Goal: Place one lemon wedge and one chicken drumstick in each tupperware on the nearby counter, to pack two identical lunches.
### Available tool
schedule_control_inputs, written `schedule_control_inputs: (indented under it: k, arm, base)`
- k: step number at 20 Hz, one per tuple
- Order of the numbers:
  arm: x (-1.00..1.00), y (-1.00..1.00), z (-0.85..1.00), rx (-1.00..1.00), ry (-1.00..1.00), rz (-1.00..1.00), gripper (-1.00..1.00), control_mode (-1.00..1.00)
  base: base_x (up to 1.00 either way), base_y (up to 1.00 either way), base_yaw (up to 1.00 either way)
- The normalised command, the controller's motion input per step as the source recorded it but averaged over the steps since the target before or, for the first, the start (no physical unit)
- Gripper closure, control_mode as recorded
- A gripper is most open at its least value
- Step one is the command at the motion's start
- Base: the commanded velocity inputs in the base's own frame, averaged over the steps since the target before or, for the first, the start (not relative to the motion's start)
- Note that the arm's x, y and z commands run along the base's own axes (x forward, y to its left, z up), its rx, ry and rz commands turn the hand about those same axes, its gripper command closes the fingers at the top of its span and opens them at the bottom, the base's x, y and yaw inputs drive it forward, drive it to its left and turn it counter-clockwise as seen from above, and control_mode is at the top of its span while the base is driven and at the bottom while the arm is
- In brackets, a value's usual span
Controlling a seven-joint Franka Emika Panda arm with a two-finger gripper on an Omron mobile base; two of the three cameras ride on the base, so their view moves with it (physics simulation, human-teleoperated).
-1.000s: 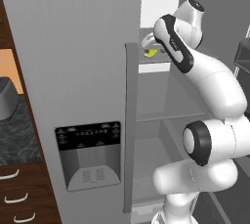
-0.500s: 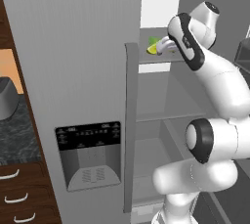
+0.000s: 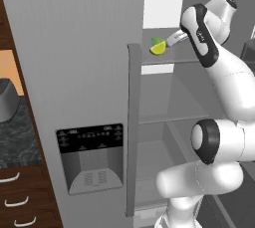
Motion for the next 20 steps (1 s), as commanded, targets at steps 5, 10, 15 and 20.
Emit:
schedule_control_inputs:
  k: [5,10,15,20]
  arm:
    - [0.2,0.01,0.05,-0.12,-0.15,0.0,-1.0,-1.0]
    - [0.61,-0.03,-0.2,-0.01,-0.01,0.04,-1.0,-1.0]
    - [0.56,0.05,0.1,0.0,0.11,0.0,-1.0,-1.0]
    - [0.43,0.0,-0.15,0.0,0.17,0.0,-1.0,-1.0]
  base:
    - [0.0,0.0,0.0]
    - [0.0,0.0,0.0]
    - [0.0,0.0,0.0]
    - [0.0,0.0,0.0]
